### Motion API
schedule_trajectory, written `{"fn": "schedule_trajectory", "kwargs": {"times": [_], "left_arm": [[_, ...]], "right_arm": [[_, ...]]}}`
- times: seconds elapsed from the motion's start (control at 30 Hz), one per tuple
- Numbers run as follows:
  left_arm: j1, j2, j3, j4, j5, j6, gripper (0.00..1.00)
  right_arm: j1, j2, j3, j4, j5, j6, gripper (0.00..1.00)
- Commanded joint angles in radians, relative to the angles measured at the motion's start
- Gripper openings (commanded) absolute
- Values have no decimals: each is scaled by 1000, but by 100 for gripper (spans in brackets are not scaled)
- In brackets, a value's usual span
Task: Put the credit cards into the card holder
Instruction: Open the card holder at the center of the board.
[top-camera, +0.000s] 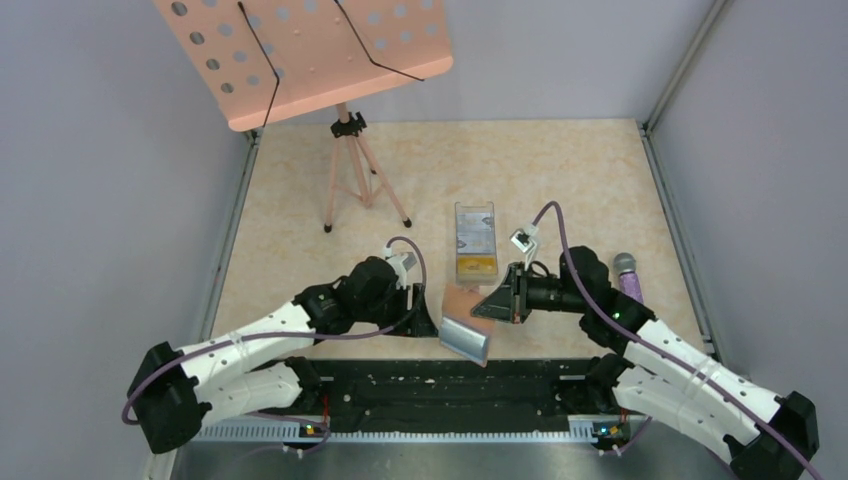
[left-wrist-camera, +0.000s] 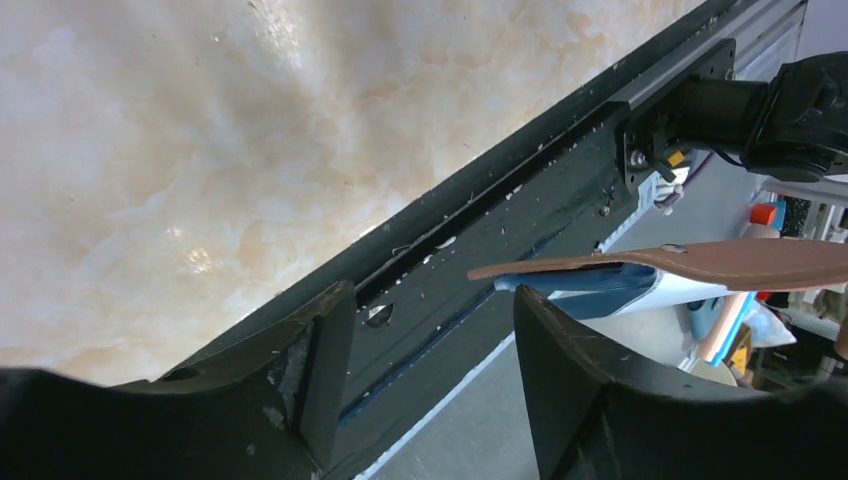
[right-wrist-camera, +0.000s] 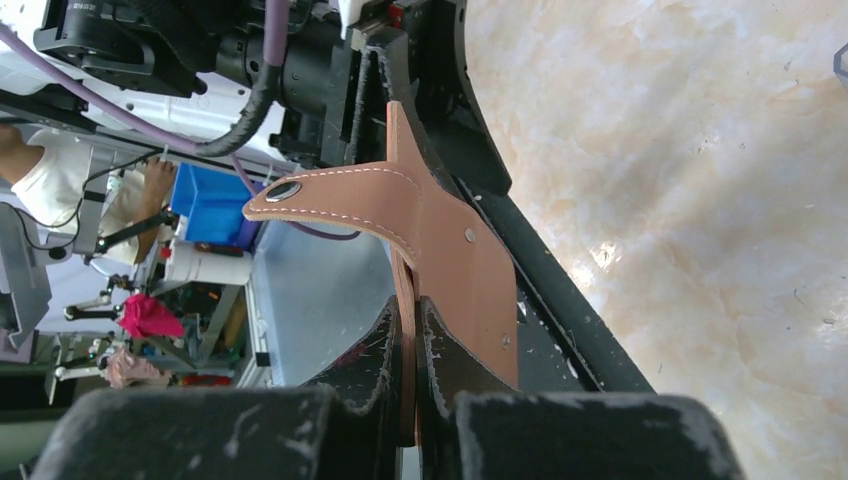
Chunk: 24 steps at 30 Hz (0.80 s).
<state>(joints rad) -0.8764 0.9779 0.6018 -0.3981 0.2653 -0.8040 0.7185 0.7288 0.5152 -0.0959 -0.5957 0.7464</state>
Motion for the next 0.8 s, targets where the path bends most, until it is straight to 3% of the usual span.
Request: {"fn": "schedule_trajectory", "kwargs": {"times": [0.0,0.2,0.47,0.77], "left_arm": [[4,17,24,72,72,3,62],[4,-28,38,65,100,5,56],[4,-68,49,103,149,15,55],[4,-136,47,154,156,40,63]], "right_arm": [[-8,-19,4,62,-9,26,0],[-8,-13,-2,44,7,15,0],[-8,-6,-10,44,3,13,0],[-8,-10,-30,76,-57,28,0]]}}
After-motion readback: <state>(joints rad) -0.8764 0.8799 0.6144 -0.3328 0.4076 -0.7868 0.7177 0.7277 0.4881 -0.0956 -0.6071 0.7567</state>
